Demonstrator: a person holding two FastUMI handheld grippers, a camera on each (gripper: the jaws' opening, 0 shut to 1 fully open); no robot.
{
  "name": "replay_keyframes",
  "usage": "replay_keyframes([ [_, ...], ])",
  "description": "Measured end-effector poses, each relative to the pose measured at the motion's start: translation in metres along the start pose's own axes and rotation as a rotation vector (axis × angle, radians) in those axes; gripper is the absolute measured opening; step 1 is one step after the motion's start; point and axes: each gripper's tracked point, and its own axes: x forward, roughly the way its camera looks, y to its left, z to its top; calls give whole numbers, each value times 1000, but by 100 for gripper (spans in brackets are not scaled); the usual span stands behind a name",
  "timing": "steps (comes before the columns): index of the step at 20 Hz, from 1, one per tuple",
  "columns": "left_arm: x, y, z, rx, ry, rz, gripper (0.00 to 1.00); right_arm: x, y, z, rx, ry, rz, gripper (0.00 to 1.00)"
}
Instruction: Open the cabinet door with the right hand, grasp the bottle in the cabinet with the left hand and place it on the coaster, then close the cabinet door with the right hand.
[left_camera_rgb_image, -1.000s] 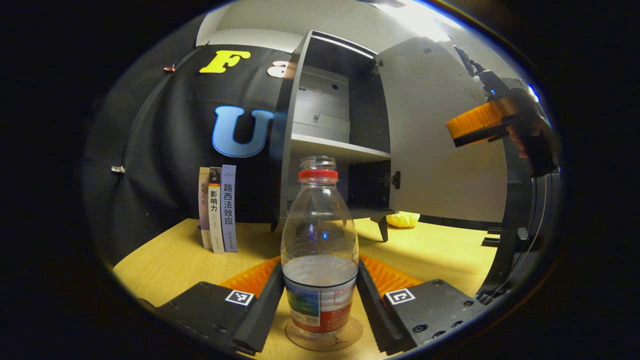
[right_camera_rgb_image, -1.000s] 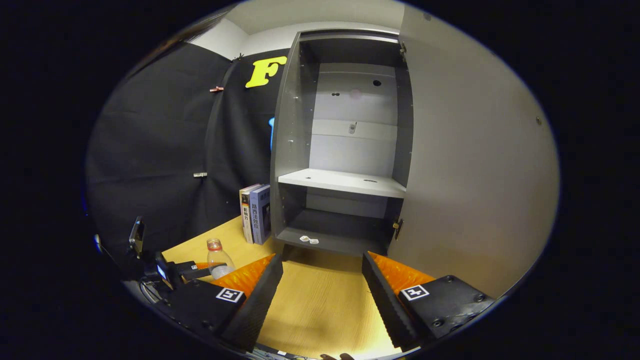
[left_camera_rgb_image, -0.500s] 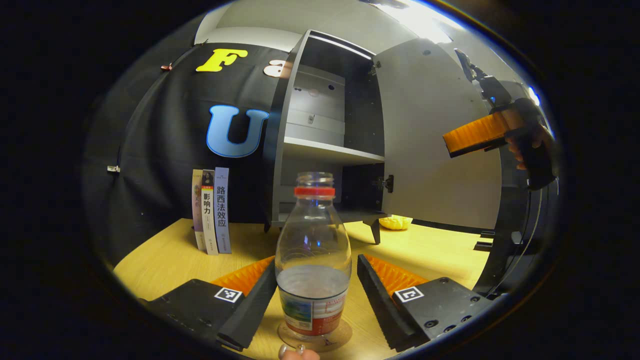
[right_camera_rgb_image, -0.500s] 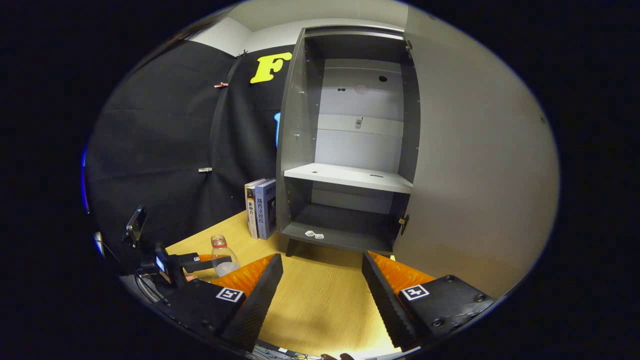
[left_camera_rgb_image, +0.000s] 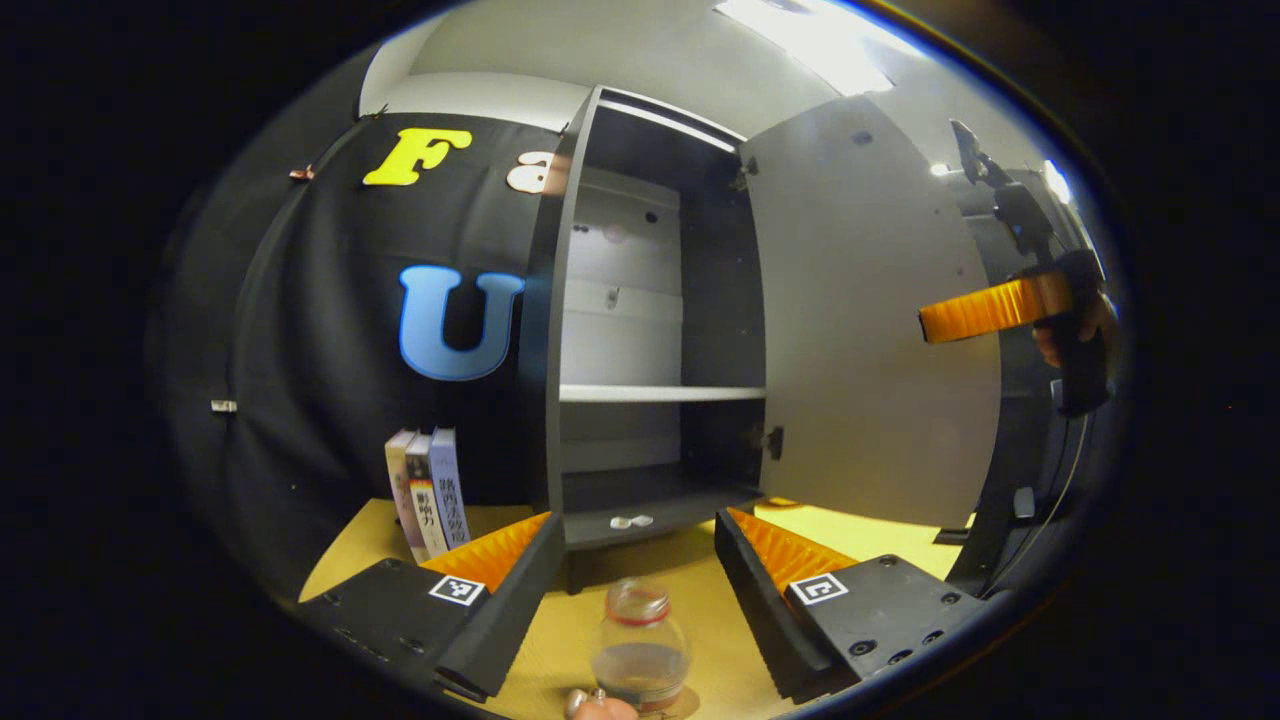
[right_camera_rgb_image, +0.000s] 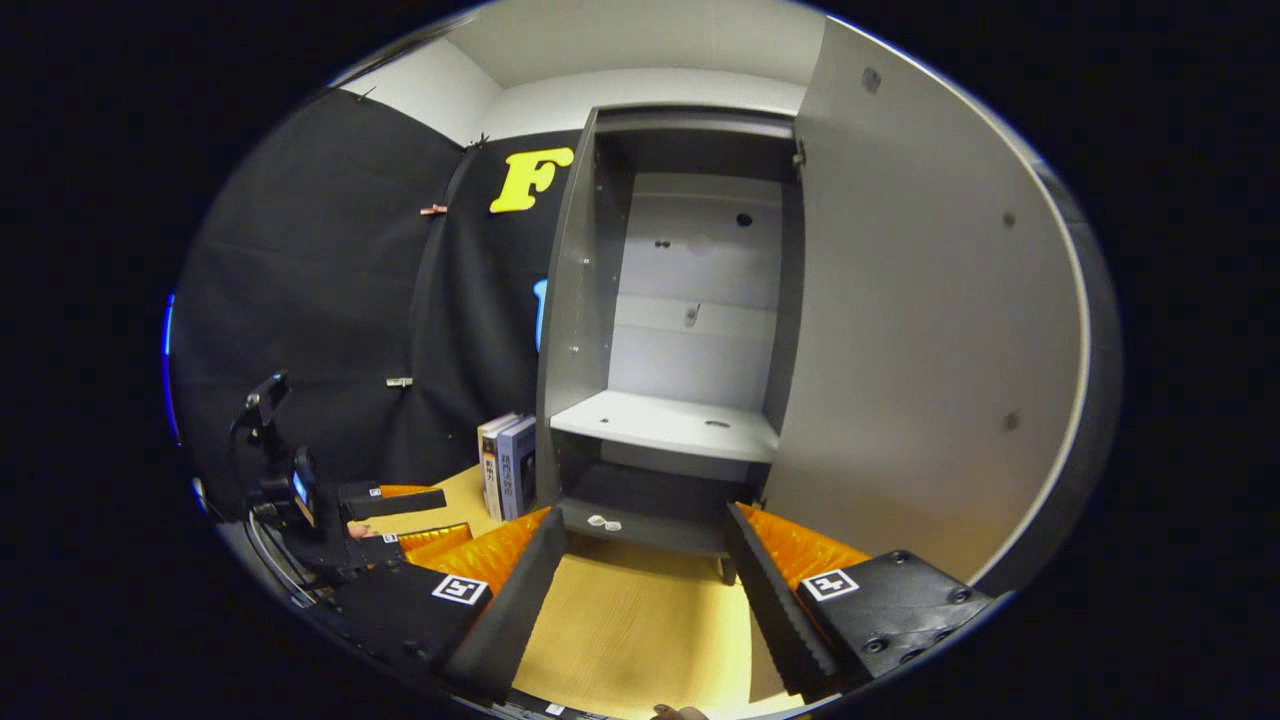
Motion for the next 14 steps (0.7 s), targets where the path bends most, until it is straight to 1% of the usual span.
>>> replay_keyframes([
  [2, -5, -14, 33, -5, -4, -34, 95, -29, -20, 25, -10, -38, -51, 98],
  [4, -10, -24, 51, -21, 22, -46, 95, -60, -38, 36, 36, -28, -112, 98],
  [5, -12, -28, 56, -31, 41, -48, 94, -77, -45, 43, 56, -32, -138, 94],
  [6, -12, -34, 61, -42, 47, -52, 92, -91, -57, 48, 57, -39, -176, 94],
  [7, -12, -39, 69, -49, 38, -52, 95, -102, -73, 49, 46, -43, -219, 94],
  [8, -10, -44, 75, -49, 31, -53, 95, -112, -91, 48, 35, -40, -266, 97],
  [9, -7, -50, 79, -45, 30, -54, 95, -122, -108, 49, 38, -42, -303, 94],
  [10, -4, -56, 82, -37, 31, -53, 95, -128, -126, 51, 54, -51, -335, 94],
  [11, -1, -61, 88, -27, 21, -48, 95, -130, -145, 52, 75, -59, -366, 100],
  [12, 3, -68, 93, -20, 10, -49, 95, -129, -163, 49, 99, -56, -389, 94],
  [13, 7, -76, 98, -19, 4, -58, 95, -127, -176, 47, 121, -64, -391, 98],
  [14, 11, -85, 102, -19, -4, -67, 95, -122, -188, 51, 136, -81, -389, 98],
])
